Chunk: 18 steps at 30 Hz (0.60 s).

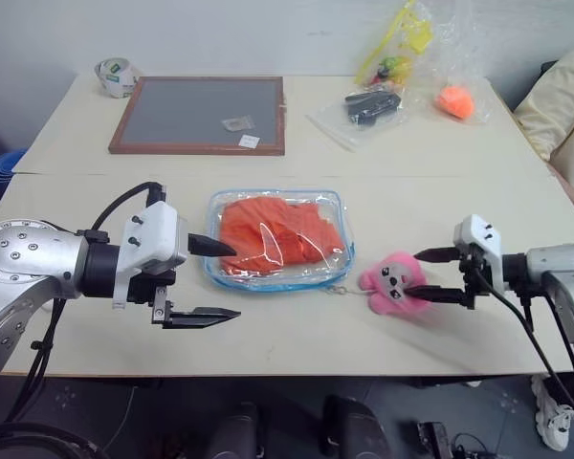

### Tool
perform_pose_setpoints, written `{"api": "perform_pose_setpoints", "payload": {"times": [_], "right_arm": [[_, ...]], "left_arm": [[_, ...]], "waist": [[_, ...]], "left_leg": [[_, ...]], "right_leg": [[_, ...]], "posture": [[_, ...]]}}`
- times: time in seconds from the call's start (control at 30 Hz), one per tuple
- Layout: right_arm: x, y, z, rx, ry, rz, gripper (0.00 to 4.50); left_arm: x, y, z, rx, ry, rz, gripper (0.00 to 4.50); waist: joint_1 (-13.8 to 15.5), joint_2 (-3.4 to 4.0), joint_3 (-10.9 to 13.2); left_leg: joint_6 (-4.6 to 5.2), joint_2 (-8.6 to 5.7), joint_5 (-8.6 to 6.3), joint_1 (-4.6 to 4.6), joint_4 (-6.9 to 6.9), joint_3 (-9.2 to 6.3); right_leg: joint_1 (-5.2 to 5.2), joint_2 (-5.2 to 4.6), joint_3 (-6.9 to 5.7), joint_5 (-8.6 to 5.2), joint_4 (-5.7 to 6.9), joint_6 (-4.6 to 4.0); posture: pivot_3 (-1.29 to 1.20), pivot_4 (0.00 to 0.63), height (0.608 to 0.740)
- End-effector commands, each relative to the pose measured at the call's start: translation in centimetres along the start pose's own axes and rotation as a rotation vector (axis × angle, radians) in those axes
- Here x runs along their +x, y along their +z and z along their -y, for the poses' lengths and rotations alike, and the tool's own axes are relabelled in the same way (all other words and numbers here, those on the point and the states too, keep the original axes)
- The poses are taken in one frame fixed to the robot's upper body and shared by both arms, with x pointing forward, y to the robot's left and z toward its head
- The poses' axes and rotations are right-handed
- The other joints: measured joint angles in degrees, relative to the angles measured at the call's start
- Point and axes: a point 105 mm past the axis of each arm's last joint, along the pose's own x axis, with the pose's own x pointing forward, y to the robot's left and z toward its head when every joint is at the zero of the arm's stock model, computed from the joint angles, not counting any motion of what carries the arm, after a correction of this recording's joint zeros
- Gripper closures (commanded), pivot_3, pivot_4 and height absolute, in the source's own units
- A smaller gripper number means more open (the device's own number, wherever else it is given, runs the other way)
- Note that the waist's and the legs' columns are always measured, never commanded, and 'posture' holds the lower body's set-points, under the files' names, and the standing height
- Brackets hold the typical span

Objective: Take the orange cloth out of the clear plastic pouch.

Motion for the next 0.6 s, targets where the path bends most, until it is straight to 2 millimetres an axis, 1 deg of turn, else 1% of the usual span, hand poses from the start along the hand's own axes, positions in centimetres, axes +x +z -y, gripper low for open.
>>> {"api": "perform_pose_setpoints", "payload": {"times": [0.03, 0.13, 0.17, 0.23, 0.37, 0.4, 0.43, 0.5, 0.53, 0.57, 0.6], "right_arm": [[-0.6, 0.6, -0.5, -0.007, 0.025, 0.025, 1.23], [-1.0, 0.9, -0.9, -0.012, 0.037, 0.034, 2.23], [-1.2, 1.0, -1.0, -0.016, 0.04, 0.038, 2.63], [-1.4, 1.5, -1.1, -0.018, 0.046, 0.054, 3.26], [-2.1, 3.3, -2.1, -0.057, 0.105, 0.104, 4.38], [-2.2, 3.6, -2.3, -0.071, 0.122, 0.113, 4.48], [-2.2, 4.0, -2.6, -0.084, 0.138, 0.121, 4.48], [-2.0, 5.4, -3.4, -0.135, 0.183, 0.161, 4.48], [-1.6, 6.1, -3.9, -0.164, 0.209, 0.172, 4.48], [-0.7, 6.7, -4.6, -0.21, 0.245, 0.175, 4.48], [-0.1, 7.0, -5.0, -0.239, 0.268, 0.174, 4.48]], "left_arm": [[-0.4, 0.7, -0.1, 0.045, 0.016, -0.002, 0.0], [-0.4, 0.7, 0.0, 0.044, 0.016, -0.005, 0.0], [-0.5, 0.7, 0.0, 0.044, 0.015, -0.006, 0.0], [-0.5, 0.7, -0.1, 0.045, 0.014, -0.006, 0.0], [-0.6, 0.8, -0.2, 0.047, 0.016, -0.008, 0.0], [-0.6, 0.8, -0.2, 0.048, 0.016, -0.009, 0.0], [-0.7, 0.8, -0.2, 0.048, 0.016, -0.009, 0.0], [-0.7, 0.8, -0.3, 0.047, 0.016, -0.009, 0.0], [-0.7, 0.8, -0.3, 0.047, 0.016, -0.008, 0.0], [-0.7, 0.9, -0.3, 0.048, 0.014, -0.008, 0.0], [-0.6, 0.9, -0.4, 0.048, 0.013, -0.008, 0.0]], "waist": [[0.0, 0.0, 0.0], [0.0, 0.0, 0.0], [0.0, 0.0, 0.0], [0.0, 0.0, 0.0], [0.0, 0.0, 0.0], [0.0, 0.0, 0.0], [0.0, 0.0, 0.0], [0.1, 0.0, 0.0], [0.0, 0.0, 0.0], [0.1, 0.0, 0.0], [0.0, 0.0, 0.0]], "left_leg": [[0.0, 0.0, 0.0, 0.01, 0.0, 0.0], [-0.01, 0.03, -0.01, 0.01, 0.0, 0.0], [-0.02, 0.03, -0.01, 0.01, 0.0, 0.0], [-0.02, 0.03, -0.01, 0.01, 0.0, 0.01], [-0.03, 0.04, -0.02, 0.02, 0.0, 0.02], [-0.03, 0.04, -0.02, 0.01, 0.0, 0.02], [-0.03, 0.04, -0.02, 0.02, 0.0, 0.02], [-0.03, 0.04, -0.02, 0.02, 0.0, 0.02], [-0.03, 0.04, -0.02, 0.02, 0.0, 0.02], [-0.04, 0.05, -0.02, 0.02, 0.0, 0.02], [-0.04, 0.06, -0.03, 0.02, 0.0, 0.02]], "right_leg": [[0.0, 0.0, 0.0, 0.0, 0.0, 0.0], [0.0, 0.02, 0.01, 0.0, 0.0, 0.0], [0.0, 0.02, 0.01, 0.0, -0.01, 0.0], [0.0, 0.03, 0.02, 0.0, 0.0, 0.0], [-0.01, 0.03, 0.03, 0.0, 0.0, 0.0], [-0.01, 0.04, 0.03, 0.0, -0.01, 0.0], [-0.01, 0.04, 0.03, 0.0, -0.01, 0.0], [-0.01, 0.04, 0.04, 0.0, -0.01, 0.0], [-0.01, 0.04, 0.04, 0.0, -0.01, 0.0], [-0.01, 0.05, 0.04, 0.0, -0.01, 0.0], [-0.02, 0.05, 0.04, 0.0, -0.01, 0.0]], "posture": [[0.0, 0.15, 0.74], [0.0, 0.15, 0.74], [0.0, 0.15, 0.74], [0.0, 0.15, 0.74], [0.0, 0.15, 0.74], [0.0, 0.15, 0.74], [0.0, 0.15, 0.74], [0.0, 0.15, 0.74], [0.0, 0.15, 0.74], [0.0, 0.15, 0.74], [0.0, 0.15, 0.74]]}}
